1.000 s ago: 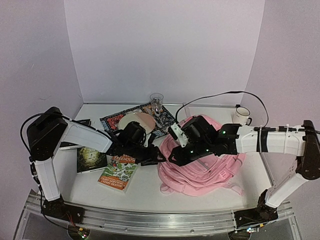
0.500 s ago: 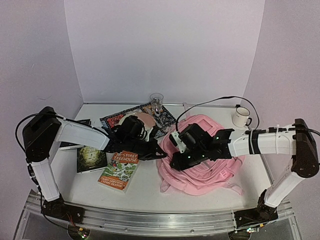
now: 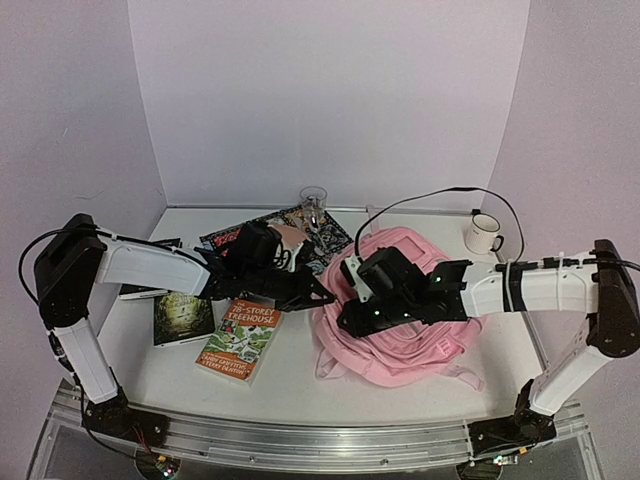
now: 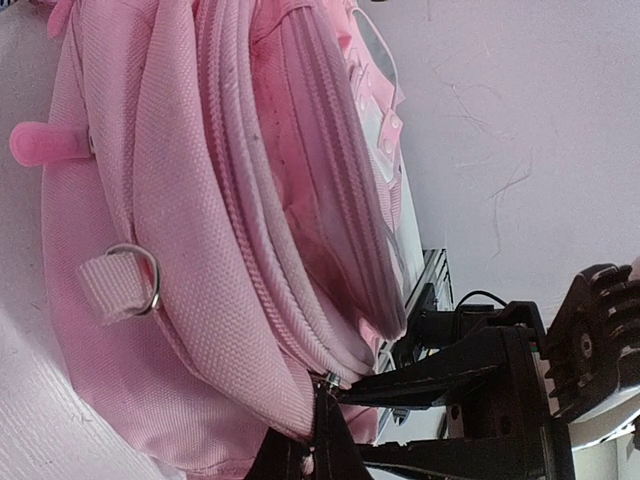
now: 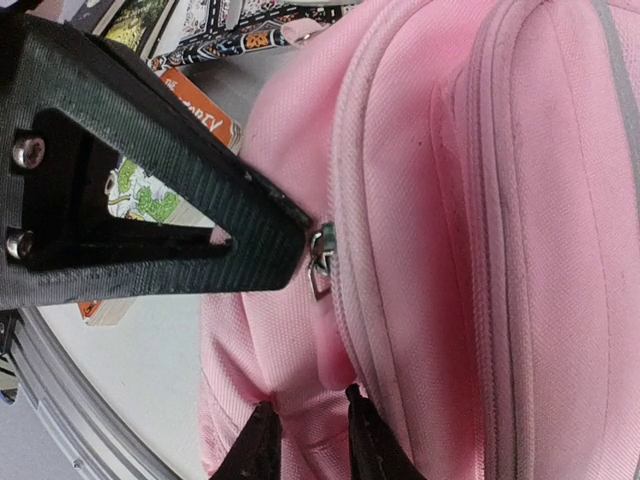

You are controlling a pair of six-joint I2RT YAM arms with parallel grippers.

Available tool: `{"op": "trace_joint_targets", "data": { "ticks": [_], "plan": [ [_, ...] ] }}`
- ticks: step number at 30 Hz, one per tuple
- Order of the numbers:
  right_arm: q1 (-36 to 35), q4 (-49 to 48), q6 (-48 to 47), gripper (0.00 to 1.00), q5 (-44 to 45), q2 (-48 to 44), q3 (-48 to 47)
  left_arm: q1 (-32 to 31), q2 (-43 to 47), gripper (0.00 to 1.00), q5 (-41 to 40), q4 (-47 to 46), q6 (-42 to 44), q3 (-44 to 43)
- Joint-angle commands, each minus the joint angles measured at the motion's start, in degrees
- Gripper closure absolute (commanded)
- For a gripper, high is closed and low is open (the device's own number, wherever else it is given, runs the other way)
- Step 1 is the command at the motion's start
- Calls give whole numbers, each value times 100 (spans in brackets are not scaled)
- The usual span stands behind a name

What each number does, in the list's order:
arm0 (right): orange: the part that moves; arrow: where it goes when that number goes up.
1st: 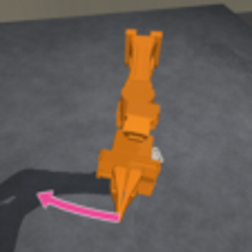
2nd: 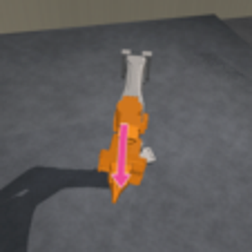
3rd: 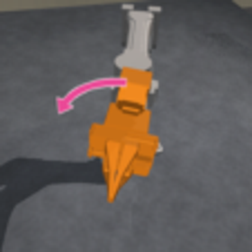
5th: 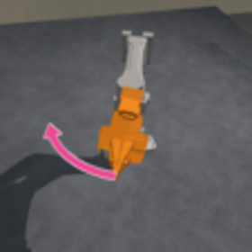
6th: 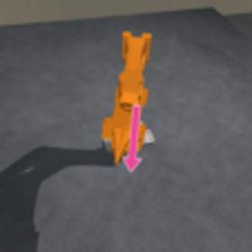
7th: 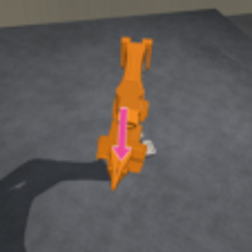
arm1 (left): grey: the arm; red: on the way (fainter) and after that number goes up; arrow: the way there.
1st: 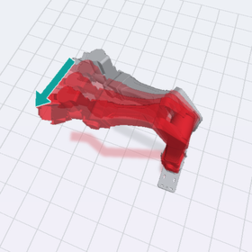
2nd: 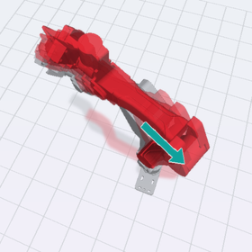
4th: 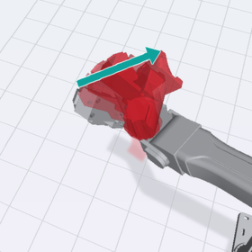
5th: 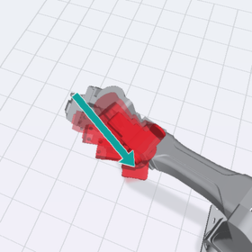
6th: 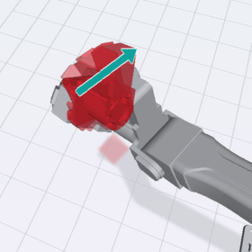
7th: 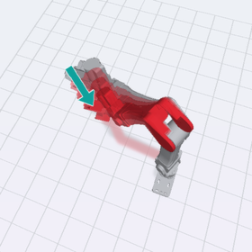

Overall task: Pack the student bag
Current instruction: Hold the second largest pocket of the student bag.

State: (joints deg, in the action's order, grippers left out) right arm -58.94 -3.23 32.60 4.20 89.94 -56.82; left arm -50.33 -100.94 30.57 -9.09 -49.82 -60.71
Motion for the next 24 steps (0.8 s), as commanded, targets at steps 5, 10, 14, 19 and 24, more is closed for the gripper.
{"op": "trace_joint_targets", "data": {
  "ticks": [5, 10, 14, 19, 24],
  "plan": [
    [89, -116, 59, 76, 1354, -173, 0, -306, 701, 100, 822, -920, -43, -434],
    [87, -106, 64, 76, 1948, -435, 97, -311, 771, 100, 709, -919, -90, -287],
    [91, -115, -210, 76, 1959, -443, 68, -316, 784, 100, 705, -924, -111, -269],
    [91, -144, -426, 81, 1813, -245, -43, -346, 792, 100, 775, -919, -52, -359],
    [89, -306, -663, 84, 1696, -136, -73, -379, 800, 100, 787, -920, -49, -337]
  ]
}}
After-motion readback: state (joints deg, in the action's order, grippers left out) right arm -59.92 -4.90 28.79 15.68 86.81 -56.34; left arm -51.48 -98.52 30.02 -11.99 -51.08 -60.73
